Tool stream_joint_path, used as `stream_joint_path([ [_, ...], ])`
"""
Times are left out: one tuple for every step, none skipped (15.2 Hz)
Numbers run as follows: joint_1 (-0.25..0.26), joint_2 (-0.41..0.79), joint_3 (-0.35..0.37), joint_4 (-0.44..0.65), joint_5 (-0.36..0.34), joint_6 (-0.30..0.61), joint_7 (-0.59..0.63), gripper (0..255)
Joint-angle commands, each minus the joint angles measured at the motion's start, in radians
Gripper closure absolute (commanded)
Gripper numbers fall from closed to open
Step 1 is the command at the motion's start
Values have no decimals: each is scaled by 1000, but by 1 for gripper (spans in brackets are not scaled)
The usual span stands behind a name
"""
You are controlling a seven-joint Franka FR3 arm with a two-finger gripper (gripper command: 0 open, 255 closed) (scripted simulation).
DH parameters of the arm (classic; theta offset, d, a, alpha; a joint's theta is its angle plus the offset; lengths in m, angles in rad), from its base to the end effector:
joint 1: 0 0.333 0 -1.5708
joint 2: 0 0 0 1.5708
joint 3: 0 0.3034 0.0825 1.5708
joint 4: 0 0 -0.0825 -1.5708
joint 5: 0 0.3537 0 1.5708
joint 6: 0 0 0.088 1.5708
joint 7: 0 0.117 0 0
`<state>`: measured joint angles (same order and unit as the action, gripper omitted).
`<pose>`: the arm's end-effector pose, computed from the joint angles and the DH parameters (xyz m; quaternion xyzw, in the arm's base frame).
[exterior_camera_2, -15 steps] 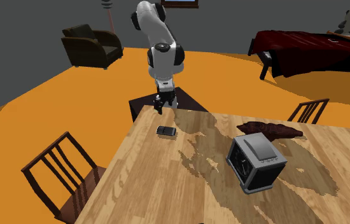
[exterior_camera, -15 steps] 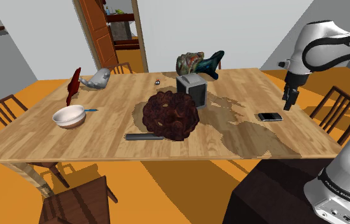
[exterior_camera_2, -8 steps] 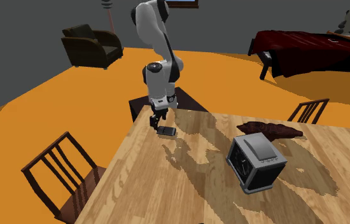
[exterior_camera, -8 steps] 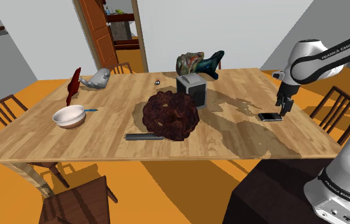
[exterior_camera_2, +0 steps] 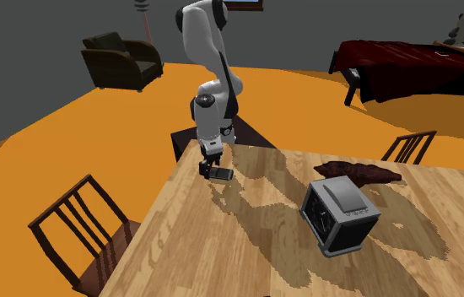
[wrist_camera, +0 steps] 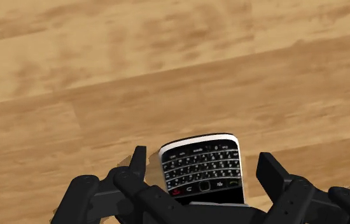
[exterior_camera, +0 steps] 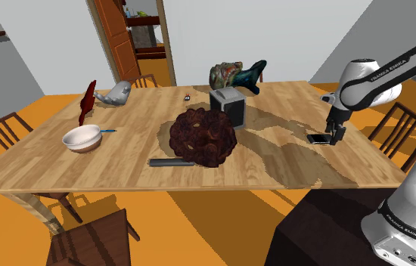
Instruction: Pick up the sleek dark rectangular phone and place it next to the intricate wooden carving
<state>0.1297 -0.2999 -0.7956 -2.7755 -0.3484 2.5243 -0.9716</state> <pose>0.2981 -0.2066 0.2773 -0.9526 -0.3043 -0.0030 0.0076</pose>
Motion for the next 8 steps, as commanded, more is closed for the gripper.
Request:
stream_joint_path([
  [3, 7, -4, -1, 4, 8, -3, 0],
  [3, 7, -4, -1, 4, 8, -3, 0],
  [3, 7, -4, -1, 4, 8, -3, 0],
  [3, 7, -4, -1, 4, 8, -3, 0],
  [3, 7, -4, -1, 4, 8, -3, 0],
  [3, 7, -3, -1, 4, 8, -3, 0],
  [3, 7, -3, -1, 4, 8, -3, 255],
  [3, 7, -3, -1, 4, 8, -3, 255],
])
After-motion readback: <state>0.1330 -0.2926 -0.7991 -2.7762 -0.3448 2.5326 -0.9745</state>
